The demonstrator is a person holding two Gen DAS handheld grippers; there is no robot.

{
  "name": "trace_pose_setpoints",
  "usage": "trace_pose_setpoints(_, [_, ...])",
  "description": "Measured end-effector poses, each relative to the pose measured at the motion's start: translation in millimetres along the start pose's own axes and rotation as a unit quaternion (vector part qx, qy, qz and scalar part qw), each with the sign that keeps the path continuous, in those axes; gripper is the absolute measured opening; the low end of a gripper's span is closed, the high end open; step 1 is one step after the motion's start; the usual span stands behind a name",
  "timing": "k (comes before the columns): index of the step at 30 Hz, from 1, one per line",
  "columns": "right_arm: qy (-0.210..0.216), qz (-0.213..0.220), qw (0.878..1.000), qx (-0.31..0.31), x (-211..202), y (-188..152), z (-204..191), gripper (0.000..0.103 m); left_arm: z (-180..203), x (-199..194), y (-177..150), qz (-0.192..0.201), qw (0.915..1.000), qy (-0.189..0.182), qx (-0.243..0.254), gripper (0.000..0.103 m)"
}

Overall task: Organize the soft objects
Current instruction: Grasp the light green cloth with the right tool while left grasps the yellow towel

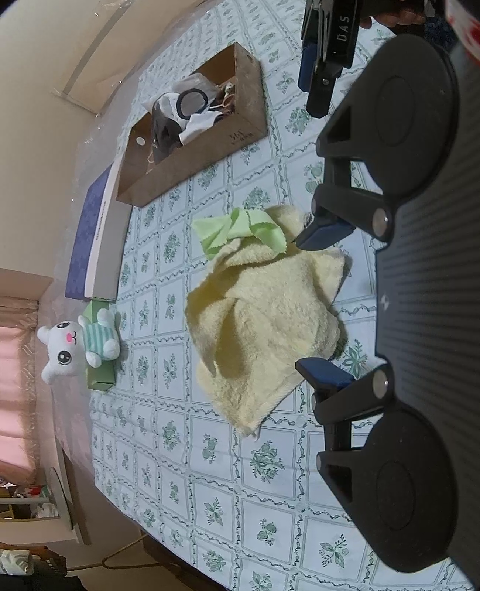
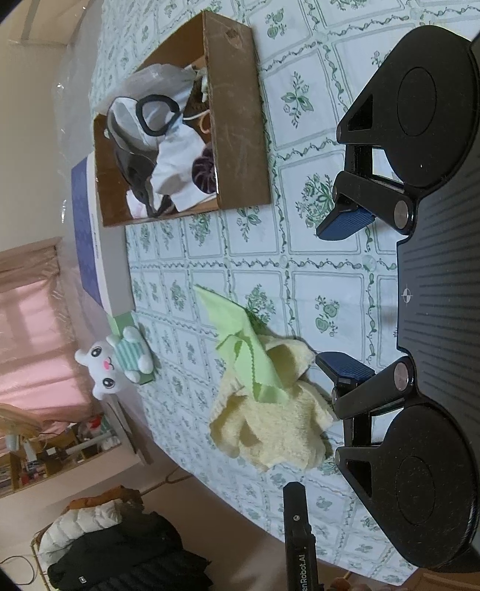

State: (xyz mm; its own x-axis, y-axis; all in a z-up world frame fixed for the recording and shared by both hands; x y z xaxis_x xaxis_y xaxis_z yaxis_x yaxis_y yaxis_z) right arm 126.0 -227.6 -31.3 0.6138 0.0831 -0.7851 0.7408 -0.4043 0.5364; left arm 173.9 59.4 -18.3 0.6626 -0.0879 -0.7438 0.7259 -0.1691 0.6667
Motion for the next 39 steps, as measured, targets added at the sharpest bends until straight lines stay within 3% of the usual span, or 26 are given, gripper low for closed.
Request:
trace_pose_setpoints(24, [0.033, 0.001, 0.999, -0.04, 62.4, 19.5, -37.9, 0.067, -11.8, 63.7, 13.5, -0.024, 0.9997, 0.005, -0.001, 0.061])
trace_pose_setpoints(33, [0.027, 0.009, 0.999, -0.031, 100.6, 34.0, -41.8, 0.067, -15.9, 89.5, 22.2, -0.032, 0.9994, 0.01, -0.005, 0.061])
trace_pose_setpoints(39, [0.046, 0.002, 0.999, -0.024, 121.8, 35.5, -43.3, 0.064, -21.1, 100.9, 18.7, -0.045, 0.9988, 0.014, -0.013, 0.061])
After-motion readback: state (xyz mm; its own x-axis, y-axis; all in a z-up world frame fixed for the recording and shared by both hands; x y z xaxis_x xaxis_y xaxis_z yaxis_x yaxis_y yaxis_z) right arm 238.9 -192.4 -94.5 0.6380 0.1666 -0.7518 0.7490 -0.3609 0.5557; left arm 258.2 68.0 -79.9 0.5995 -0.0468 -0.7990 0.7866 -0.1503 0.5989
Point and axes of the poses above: each gripper's, at about its wrist camera, not at the fingertips, and x roughly the way its jaws point, z to its right, y to its top, the point moved 2 cm from there along x, roughly the way its jaws point, and after that the axes turned 15 degrees about x, right-handed, at the moved point
